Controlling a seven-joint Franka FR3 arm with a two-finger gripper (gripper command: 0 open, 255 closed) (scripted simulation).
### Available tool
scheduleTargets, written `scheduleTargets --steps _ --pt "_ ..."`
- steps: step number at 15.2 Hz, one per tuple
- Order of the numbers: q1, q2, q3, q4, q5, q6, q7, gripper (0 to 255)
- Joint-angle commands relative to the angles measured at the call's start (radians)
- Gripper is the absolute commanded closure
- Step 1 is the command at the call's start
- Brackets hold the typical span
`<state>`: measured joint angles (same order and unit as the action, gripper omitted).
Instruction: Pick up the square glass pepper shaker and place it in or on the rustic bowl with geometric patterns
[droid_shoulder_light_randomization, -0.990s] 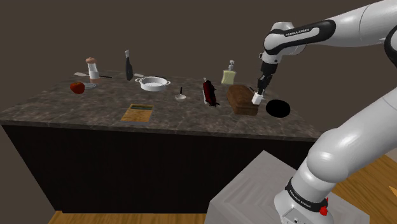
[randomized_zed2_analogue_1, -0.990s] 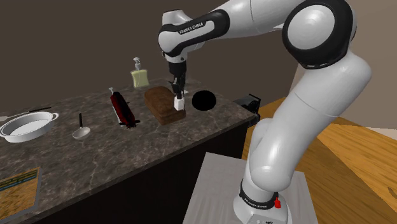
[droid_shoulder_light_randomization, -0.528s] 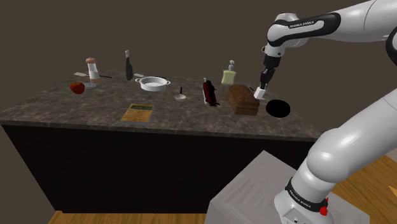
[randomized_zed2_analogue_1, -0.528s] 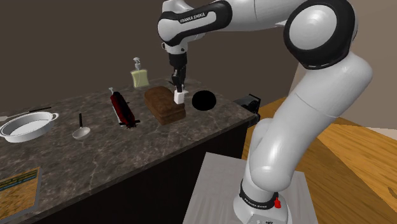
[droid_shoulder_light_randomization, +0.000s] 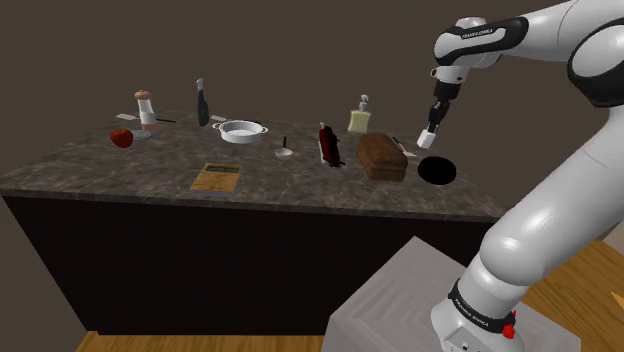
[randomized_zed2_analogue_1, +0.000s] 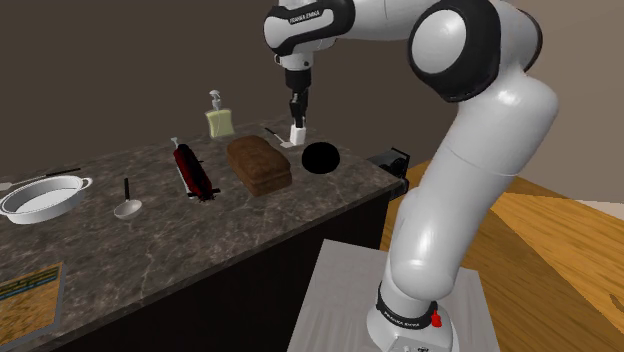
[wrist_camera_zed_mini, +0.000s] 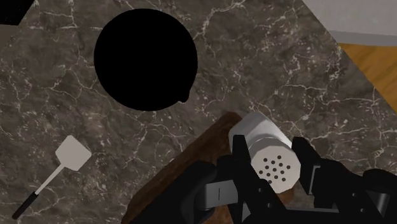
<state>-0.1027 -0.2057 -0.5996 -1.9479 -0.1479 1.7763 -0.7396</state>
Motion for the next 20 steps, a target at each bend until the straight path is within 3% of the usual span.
scheduleTargets --steps 1,7,11,20 --pt "-0.014 0.051 -0.042 0.053 0.023 -0.004 -0.067 255" --pt "-0.081 0.242 -0.154 0.254 0.144 -0.047 -0.275 255" --pt "-0.18 0.411 -0.2 0.432 0.268 -0.104 -0.422 255" --pt "-0.17 0.399 -0.19 0.299 0.26 0.02 -0.417 255"
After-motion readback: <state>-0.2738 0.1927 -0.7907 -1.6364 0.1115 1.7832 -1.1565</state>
